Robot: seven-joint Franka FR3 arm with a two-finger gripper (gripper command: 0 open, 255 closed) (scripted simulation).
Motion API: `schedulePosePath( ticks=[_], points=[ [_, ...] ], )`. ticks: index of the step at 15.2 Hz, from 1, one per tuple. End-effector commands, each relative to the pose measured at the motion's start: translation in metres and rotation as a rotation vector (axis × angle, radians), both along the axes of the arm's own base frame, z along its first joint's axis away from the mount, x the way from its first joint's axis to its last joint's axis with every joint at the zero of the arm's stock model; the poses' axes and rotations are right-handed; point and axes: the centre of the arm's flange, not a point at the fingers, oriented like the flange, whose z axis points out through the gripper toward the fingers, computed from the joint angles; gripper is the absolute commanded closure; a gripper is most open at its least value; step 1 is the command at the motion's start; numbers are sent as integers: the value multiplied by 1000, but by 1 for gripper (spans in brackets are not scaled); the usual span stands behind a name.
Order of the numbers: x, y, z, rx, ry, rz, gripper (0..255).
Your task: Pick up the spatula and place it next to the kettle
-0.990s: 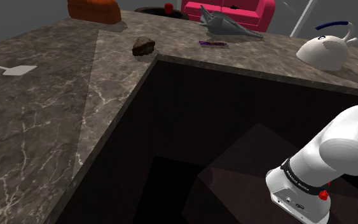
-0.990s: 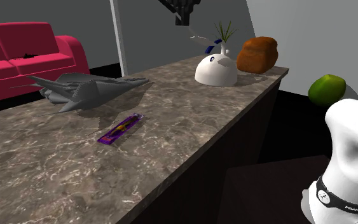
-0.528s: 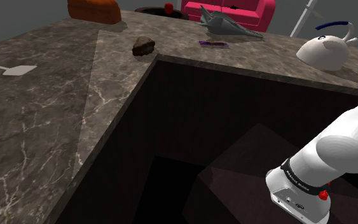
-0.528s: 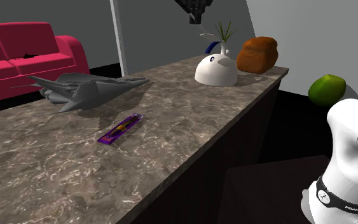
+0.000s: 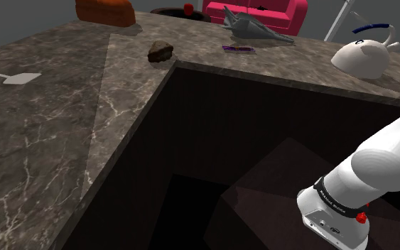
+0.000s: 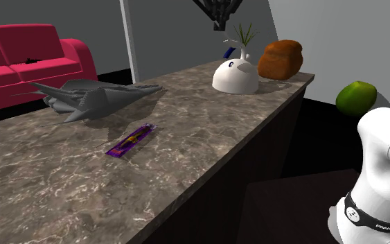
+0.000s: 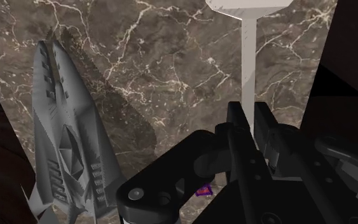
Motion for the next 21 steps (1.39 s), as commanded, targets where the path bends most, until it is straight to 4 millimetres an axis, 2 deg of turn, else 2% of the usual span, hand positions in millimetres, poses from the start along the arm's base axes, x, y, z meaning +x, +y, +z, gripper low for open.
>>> schedulePosePath(
  ticks=[1,21],
  points=[
    [0,-1,-11,0,0,0,255],
    [0,-1,-116,0,0,0,255]
  ],
)
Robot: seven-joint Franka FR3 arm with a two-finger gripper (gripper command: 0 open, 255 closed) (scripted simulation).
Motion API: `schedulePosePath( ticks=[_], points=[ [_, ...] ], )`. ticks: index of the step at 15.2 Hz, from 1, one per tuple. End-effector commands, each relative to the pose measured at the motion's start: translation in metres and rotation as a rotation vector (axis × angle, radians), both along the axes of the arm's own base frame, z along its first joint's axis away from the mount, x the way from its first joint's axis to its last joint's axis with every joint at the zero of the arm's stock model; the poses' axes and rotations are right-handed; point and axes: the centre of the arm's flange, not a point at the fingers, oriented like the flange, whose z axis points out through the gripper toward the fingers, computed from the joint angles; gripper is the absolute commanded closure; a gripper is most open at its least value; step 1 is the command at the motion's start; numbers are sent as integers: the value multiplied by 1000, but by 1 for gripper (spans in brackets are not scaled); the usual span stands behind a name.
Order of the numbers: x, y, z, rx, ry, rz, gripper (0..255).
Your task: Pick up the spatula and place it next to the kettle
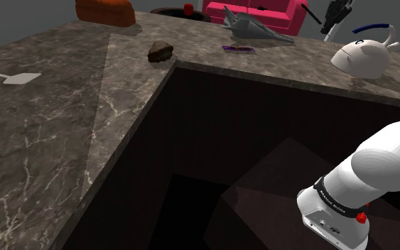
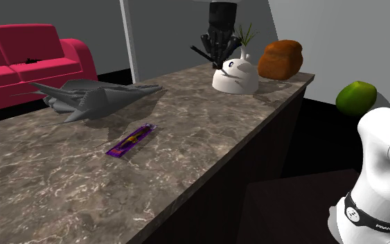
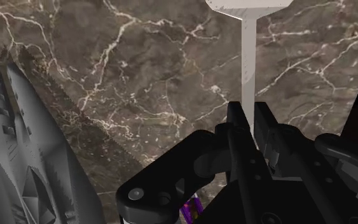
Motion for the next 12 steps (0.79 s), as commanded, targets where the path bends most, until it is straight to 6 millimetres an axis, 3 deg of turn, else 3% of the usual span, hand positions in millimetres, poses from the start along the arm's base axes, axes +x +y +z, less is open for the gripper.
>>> schedulePosePath(
  ticks=[1,12],
  points=[
    [1,0,-12,0,0,0,255],
    [1,0,-70,0,0,0,255]
  ],
)
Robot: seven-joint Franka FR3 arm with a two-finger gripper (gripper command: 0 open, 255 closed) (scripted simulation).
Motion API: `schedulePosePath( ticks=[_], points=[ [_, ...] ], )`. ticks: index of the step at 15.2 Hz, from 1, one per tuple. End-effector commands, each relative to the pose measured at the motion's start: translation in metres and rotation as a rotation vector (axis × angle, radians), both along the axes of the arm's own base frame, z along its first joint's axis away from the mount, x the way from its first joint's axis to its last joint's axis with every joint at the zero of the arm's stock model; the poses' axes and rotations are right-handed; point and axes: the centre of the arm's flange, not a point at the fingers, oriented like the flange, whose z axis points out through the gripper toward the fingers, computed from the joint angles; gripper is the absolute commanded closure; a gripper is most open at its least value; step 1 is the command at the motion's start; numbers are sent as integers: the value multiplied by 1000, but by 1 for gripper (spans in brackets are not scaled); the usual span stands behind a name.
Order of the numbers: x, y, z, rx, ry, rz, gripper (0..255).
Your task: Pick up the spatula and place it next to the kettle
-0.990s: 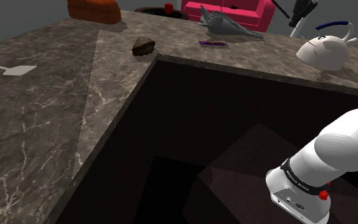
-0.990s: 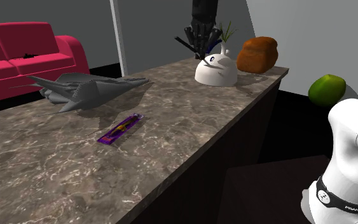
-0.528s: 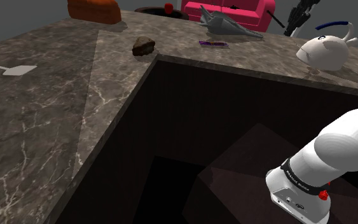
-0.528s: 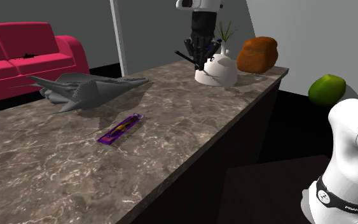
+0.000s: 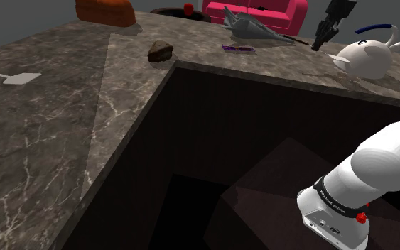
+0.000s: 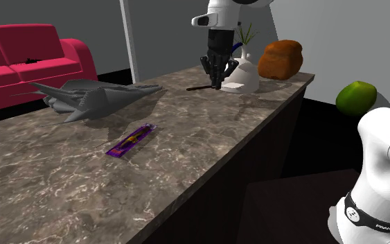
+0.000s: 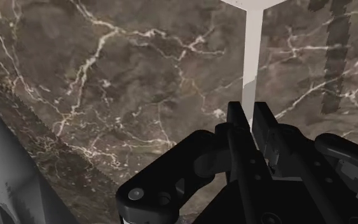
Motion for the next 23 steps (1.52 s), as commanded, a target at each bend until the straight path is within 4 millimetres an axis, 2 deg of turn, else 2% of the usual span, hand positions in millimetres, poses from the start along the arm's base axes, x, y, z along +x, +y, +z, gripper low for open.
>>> schedulePosePath(
  ticks=[1,8,16,17,22,23],
  points=[
    [0,-1,-11,-1,0,-1,255],
    [0,-1,-50,-1,0,-1,255],
    [0,-1,-50,-1,0,-1,255],
    [0,-1,-50,-1,0,-1,0],
    [0,-1,-50,-1,0,-1,0],
    [-1,-1,-37,-1,0,-1,0]
  ],
)
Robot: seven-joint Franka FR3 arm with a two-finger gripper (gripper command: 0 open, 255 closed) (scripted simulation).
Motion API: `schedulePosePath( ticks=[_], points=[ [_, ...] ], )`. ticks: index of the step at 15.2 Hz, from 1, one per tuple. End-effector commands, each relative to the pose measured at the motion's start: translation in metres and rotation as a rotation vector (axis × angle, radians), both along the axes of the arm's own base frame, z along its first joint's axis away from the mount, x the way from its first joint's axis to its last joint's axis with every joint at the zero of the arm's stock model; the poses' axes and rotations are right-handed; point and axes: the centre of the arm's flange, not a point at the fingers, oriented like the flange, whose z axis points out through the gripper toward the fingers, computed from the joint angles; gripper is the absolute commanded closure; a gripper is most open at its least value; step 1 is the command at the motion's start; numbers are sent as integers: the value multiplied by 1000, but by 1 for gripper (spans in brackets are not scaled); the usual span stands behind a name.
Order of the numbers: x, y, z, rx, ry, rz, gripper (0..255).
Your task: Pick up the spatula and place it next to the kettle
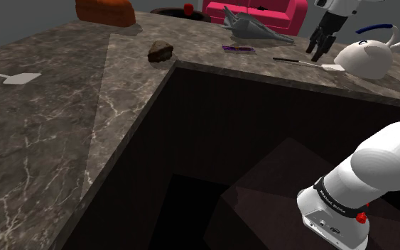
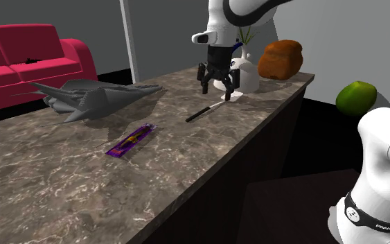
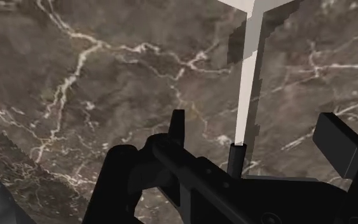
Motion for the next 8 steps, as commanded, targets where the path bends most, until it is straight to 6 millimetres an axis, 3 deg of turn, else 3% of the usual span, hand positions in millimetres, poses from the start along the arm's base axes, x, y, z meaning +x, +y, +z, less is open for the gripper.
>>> schedulePosePath(
  ticks=[1,3,8],
  points=[
    [-2,-1,21,0,0,0,0],
    [-3,-2,44,0,0,0,0],
    [-3,-2,44,0,0,0,0]
  ],
)
